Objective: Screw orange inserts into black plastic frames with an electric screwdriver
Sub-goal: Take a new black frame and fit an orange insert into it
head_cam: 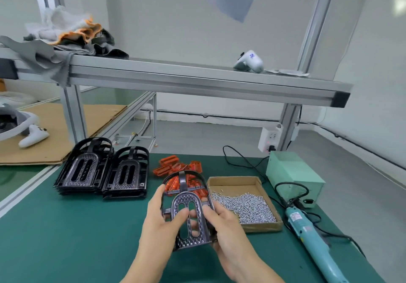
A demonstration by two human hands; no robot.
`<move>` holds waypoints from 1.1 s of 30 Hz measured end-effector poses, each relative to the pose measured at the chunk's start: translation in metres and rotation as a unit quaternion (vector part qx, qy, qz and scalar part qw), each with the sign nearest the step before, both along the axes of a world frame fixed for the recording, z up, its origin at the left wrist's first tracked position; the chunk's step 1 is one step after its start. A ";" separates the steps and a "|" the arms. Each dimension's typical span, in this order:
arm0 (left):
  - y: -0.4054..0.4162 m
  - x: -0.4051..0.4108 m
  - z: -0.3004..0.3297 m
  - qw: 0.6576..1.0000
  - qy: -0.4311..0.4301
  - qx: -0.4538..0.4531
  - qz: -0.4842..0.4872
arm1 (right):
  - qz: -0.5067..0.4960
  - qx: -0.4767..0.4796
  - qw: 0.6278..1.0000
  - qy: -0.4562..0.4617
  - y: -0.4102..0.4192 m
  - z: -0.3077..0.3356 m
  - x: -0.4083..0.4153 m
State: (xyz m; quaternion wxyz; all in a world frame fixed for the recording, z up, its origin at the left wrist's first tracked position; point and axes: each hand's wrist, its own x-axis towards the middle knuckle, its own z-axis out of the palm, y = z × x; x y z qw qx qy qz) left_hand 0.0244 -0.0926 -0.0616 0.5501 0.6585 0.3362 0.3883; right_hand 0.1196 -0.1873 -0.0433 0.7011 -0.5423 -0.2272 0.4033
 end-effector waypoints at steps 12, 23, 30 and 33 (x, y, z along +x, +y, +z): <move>-0.032 0.008 -0.006 0.985 -0.068 -0.150 -0.040 | 0.005 -0.077 0.959 -0.274 -0.037 0.026 0.009; -0.010 -0.023 0.007 0.905 -0.111 -0.388 -0.134 | 0.069 -0.078 0.637 -0.764 -0.055 -0.011 -0.011; -0.017 -0.032 0.001 0.897 -0.097 -0.398 -0.167 | -0.010 -0.018 0.540 -0.842 -0.068 -0.034 -0.007; -0.020 -0.033 -0.003 0.922 -0.087 -0.350 -0.143 | 0.000 -0.024 0.537 -0.843 -0.070 -0.039 -0.004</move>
